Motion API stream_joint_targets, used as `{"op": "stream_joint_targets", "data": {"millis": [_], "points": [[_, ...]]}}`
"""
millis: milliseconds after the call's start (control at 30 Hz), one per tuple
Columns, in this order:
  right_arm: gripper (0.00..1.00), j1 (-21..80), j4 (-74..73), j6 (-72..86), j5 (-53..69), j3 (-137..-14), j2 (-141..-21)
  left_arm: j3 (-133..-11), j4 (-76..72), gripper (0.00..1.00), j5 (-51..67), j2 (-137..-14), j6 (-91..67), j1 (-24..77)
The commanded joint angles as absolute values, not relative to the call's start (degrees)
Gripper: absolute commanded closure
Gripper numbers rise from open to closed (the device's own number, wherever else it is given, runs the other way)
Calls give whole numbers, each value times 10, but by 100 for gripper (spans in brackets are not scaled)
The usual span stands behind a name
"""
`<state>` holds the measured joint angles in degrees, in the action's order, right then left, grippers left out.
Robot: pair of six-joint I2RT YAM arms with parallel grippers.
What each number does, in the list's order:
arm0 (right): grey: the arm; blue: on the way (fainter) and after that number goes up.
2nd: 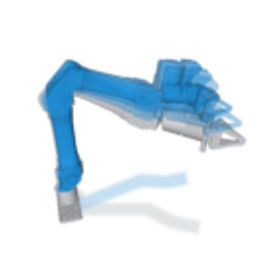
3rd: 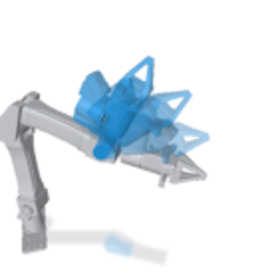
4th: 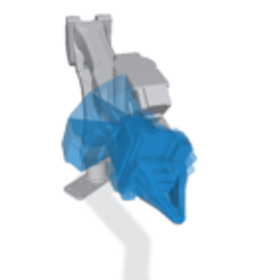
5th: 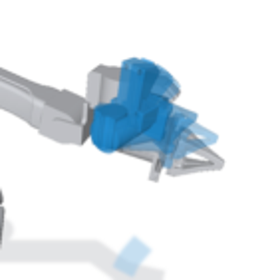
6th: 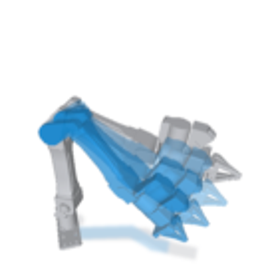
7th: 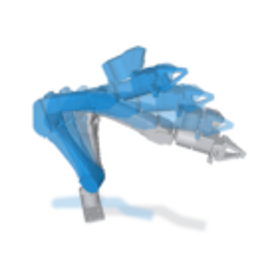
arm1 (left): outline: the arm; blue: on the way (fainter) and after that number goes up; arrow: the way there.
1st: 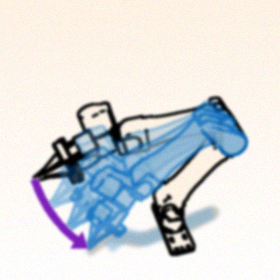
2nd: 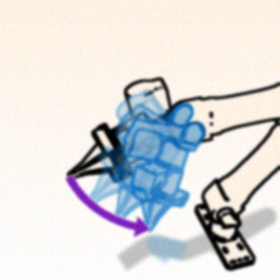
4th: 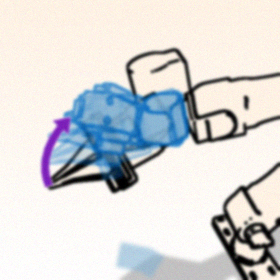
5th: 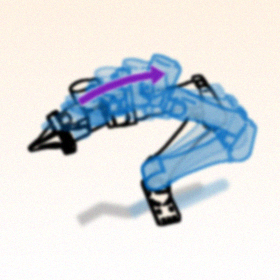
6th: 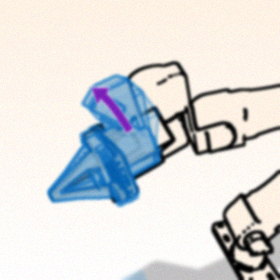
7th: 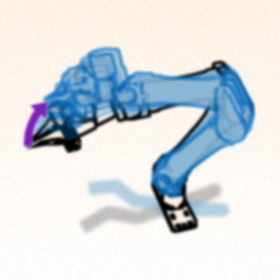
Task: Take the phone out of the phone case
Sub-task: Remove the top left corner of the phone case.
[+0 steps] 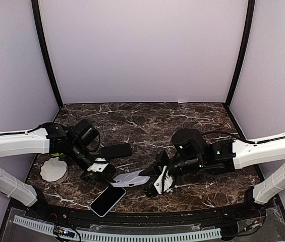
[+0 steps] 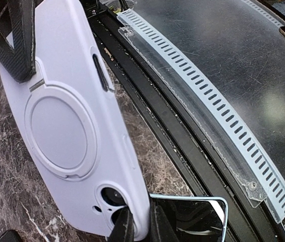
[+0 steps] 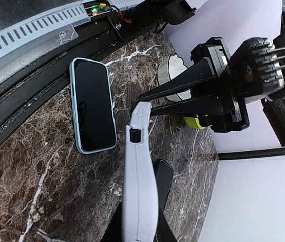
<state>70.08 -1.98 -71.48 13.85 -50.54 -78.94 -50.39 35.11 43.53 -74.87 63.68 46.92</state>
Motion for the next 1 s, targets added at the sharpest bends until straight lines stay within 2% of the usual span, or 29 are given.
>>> {"op": "stream_joint_targets", "data": {"millis": [0, 533, 967], "points": [[100, 727, 26, -777, 121, -522, -798, -522, 319, 100, 441, -760, 645, 474], [100, 737, 21, -813, 100, -515, -806, -490, 263, 100, 350, -727, 662, 479], [100, 737, 3, -713, 183, -538, -811, -423, 154, 100, 248, -657, 686, 479]]}}
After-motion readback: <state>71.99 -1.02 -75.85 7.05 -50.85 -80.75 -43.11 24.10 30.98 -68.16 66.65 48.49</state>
